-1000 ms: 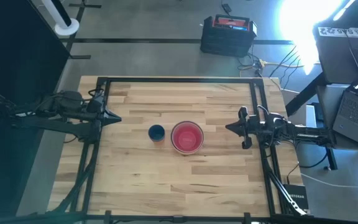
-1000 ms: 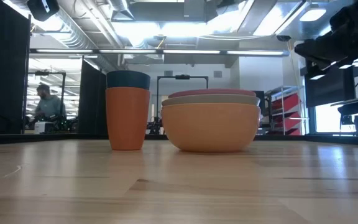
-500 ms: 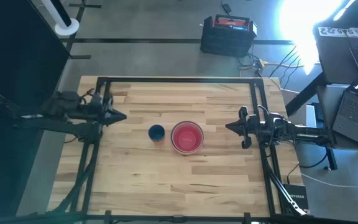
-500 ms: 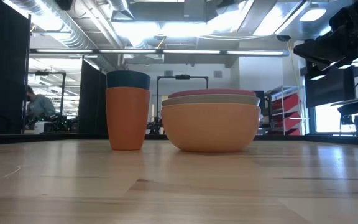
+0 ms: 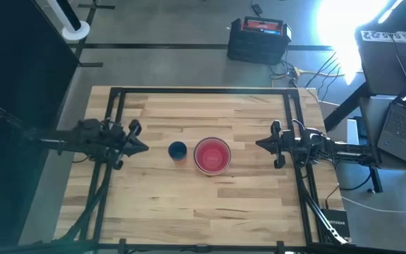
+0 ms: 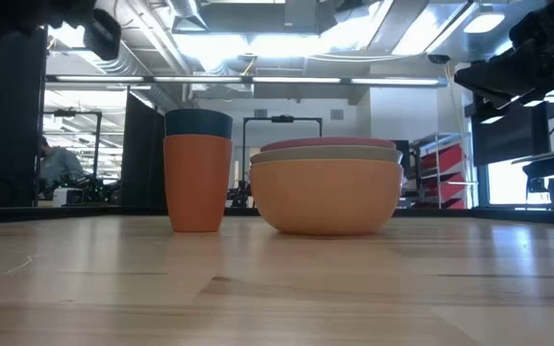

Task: Nest bowls inside each other
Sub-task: Return to Home Position

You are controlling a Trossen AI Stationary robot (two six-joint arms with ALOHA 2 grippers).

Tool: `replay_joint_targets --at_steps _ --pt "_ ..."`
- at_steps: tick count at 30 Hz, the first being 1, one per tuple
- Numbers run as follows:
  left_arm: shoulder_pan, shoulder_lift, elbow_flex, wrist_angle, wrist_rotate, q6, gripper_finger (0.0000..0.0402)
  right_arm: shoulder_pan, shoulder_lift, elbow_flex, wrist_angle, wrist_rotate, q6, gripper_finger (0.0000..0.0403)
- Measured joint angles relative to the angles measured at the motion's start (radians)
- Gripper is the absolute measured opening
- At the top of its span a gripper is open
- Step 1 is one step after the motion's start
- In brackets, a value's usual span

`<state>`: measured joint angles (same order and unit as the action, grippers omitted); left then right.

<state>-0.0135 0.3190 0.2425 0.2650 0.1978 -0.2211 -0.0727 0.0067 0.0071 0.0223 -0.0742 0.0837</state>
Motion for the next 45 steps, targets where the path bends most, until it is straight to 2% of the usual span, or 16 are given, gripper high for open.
replay_joint_targets --at_steps 6,11,25,37,45 --pt "0.000 -0.110 -0.110 0.145 0.000 0.031 0.0000 0.000 0.000 0.000 0.000 0.000 0.000 0.0001" --pt "0.000 -0.221 -0.127 0.147 -0.001 0.069 0.0000 0.000 0.000 0.000 0.000 0.000 0.000 0.0001" --pt "0.001 -0.315 -0.229 0.105 -0.013 0.098 0.0000 0.000 0.000 0.000 0.000 0.000 -0.001 0.0001" --pt "0.001 -0.315 -0.233 -0.225 -0.081 0.203 0.0000 0.000 0.000 0.000 0.000 0.000 -0.001 0.0001" --pt "0.001 -0.315 -0.234 -0.242 -0.144 0.253 0.0000 0.000 0.000 0.000 0.000 0.000 -0.001 0.0001"
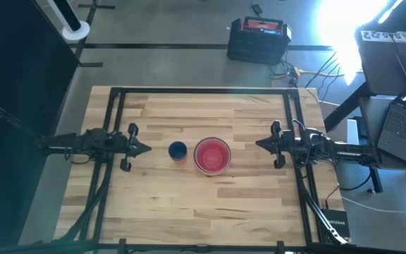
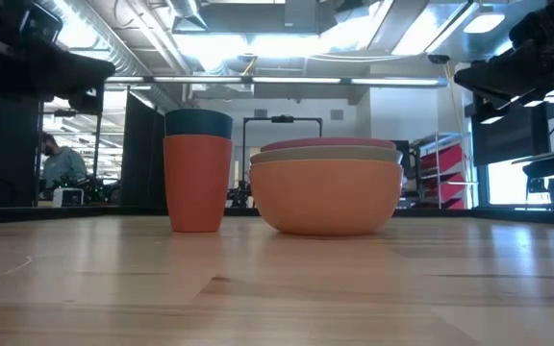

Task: Nest bowls inside each other
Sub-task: Return to Home Position

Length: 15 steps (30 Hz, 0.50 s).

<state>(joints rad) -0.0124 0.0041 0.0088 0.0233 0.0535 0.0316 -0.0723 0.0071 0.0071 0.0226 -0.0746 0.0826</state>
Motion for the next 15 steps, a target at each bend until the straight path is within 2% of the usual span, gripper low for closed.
replay_joint_targets --at_steps 8,15 --pt "0.000 0.000 0.000 -0.007 -0.051 0.001 0.0000 0.000 0.000 0.000 0.000 0.000 0.000 0.0001" --pt "0.000 0.000 0.000 -0.012 -0.053 -0.027 0.0000 0.000 0.000 0.000 -0.001 0.000 0.000 0.0001"
